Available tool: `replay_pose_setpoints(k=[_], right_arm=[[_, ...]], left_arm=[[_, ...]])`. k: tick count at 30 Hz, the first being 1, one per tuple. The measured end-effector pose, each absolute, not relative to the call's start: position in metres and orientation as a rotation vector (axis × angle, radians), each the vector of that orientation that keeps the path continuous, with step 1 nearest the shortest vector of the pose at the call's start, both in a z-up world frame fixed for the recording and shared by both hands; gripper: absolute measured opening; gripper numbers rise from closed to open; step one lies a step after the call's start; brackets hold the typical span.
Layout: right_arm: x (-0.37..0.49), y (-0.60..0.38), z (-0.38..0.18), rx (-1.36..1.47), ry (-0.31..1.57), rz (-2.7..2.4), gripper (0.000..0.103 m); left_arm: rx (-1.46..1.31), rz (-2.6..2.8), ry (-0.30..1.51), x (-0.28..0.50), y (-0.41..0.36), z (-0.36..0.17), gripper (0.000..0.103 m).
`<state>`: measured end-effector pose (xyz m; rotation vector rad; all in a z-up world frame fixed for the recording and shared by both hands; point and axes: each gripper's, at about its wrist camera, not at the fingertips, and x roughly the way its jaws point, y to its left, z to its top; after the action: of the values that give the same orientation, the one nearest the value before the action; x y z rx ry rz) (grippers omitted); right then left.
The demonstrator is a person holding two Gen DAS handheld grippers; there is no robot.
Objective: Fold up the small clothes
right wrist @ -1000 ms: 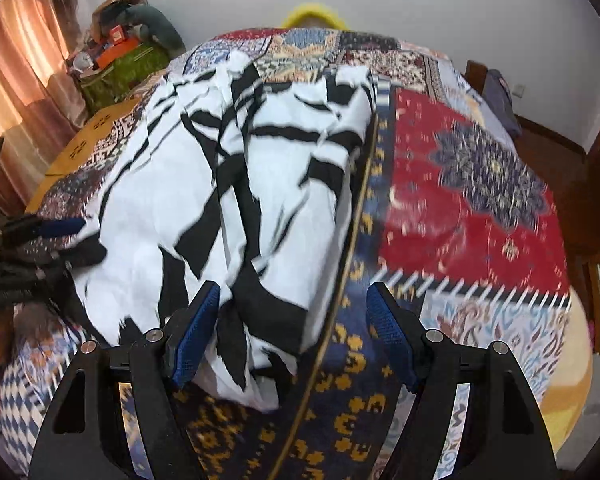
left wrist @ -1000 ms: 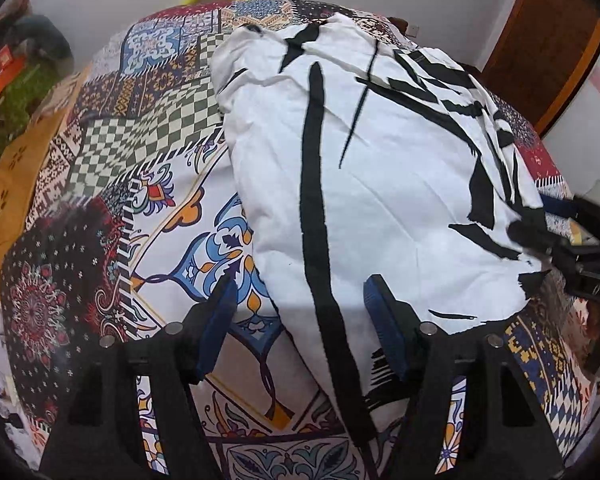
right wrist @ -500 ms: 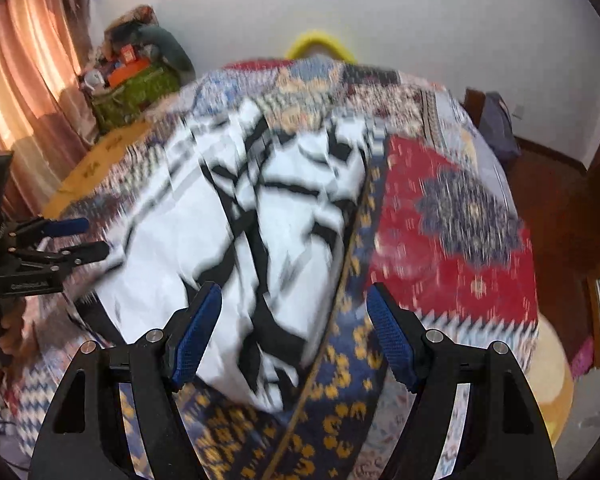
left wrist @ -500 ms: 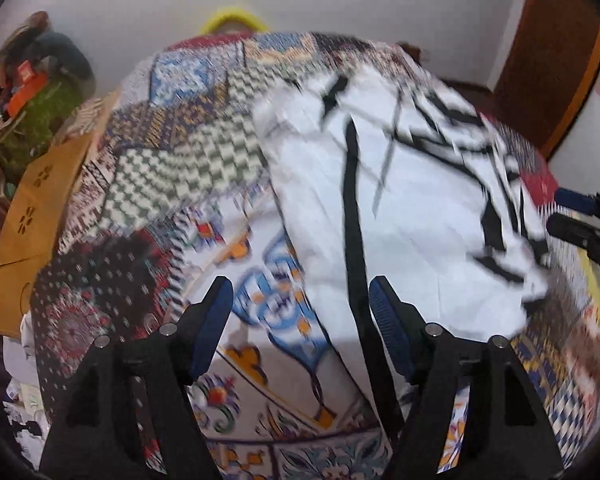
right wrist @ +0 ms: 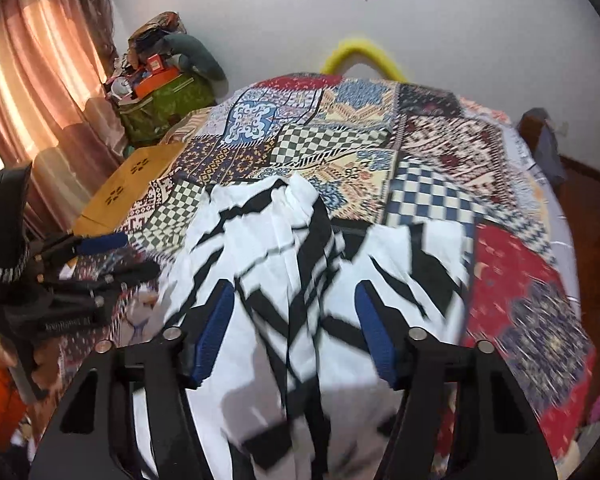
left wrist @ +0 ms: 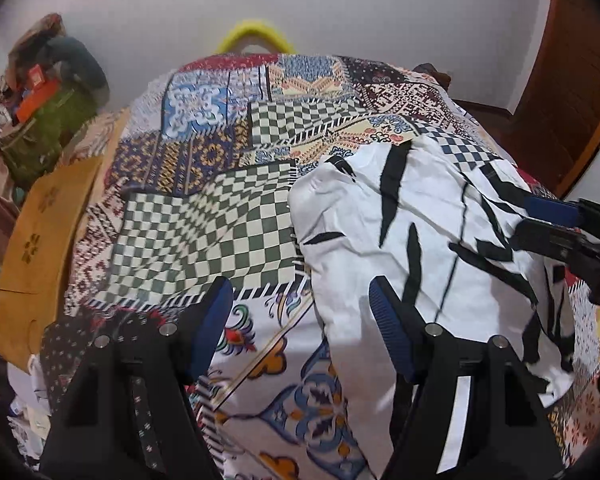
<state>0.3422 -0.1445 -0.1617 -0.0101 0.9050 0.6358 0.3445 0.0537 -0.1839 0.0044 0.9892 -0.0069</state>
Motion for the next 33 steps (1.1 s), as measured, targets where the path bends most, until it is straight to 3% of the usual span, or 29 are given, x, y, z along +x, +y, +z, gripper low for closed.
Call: replay_pose_setpoints(k=[8,10,13,17,26,29,31,33], right_arm=[[0.379,-0.119,-0.189,0.019,1.026,0.676,0.028],[0.379,-0.117,-0.193,-0.004,1.019,0.675,0.012],[0.378,-0.122,-0.192,0.008,0.995,0.678,0.005],[0.376,-0.126,-0.189,-0.033,0.942,0.612,0.003],[0.354,-0.146,-0.169,-0.044,0.913,0.592,0.005],[0.337,-0.148,-0.162,-0.064,0.905,0.615,0.023],[0.323,-0.148,-0.164,-0.082,0.906,0.639,0.045],[0.311,-0.145,-0.168,-0.116,0.906,0.646,0.054]], left_arm=[[0.005,-0.048,1.050,0.355,0.048,-0.216,0.070],[0.032,-0.047,1.060,0.355,0.044,-0.222,0.070],[0.018,-0.051,1.066,0.355,0.046,-0.229,0.070],[-0.023,-0.048,1.080,0.354,0.049,-0.238,0.070],[0.008,-0.013,1.043,0.340,0.048,-0.213,0.070],[-0.017,-0.059,1.003,0.333,0.043,-0.195,0.070],[-0.011,-0.085,0.988,0.329,0.036,-0.188,0.070],[0.010,-0.098,0.988,0.328,0.028,-0.189,0.072]])
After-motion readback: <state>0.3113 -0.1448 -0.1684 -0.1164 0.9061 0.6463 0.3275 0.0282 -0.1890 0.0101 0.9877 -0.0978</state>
